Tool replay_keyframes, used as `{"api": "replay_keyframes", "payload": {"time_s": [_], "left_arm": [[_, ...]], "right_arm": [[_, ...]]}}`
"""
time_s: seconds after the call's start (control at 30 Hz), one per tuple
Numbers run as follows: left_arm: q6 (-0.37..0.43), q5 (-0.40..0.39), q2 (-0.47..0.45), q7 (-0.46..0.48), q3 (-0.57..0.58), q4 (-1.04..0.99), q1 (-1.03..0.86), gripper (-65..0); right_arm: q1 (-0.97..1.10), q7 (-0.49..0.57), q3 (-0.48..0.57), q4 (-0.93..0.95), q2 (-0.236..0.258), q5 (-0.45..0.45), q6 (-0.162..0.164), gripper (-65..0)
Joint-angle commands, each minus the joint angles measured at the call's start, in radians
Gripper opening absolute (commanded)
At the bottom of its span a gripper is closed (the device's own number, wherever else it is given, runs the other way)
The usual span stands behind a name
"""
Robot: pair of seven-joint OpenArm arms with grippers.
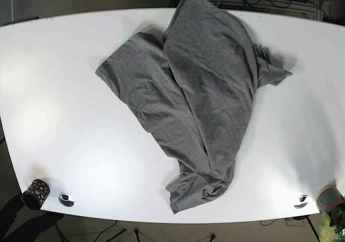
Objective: Fold the T-shirt properly
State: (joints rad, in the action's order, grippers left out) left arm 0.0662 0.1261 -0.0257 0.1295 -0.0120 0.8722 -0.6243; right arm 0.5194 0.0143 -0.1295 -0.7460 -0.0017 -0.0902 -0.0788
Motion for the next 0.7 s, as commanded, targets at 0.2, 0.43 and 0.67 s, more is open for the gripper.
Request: {"api": "replay_keyframes", "payload": {"time_s": [0.2,0.43,0.67], "left_arm": [[0.010,-0.001,-0.020,0.014,-0.003,0.241,-0.167,-22.2],[0.010,-0.001,-0.050,0.014,-0.004,0.463,-0.326,-22.2],[0.010,-0.003,-0.047,0.014,-0.076,0.681,-0.484,-22.2]], "right_arm": [[0.150,-0.081,0.000,-0.295,0.004,-0.003,-0.006,-60.7],[0.270,-0.164,0.000,-0.548,0.004,0.005,-0.094,-60.7],[0.400,-0.195,0.001,-0.771,0.002,0.005,-0.100,-60.7]]}}
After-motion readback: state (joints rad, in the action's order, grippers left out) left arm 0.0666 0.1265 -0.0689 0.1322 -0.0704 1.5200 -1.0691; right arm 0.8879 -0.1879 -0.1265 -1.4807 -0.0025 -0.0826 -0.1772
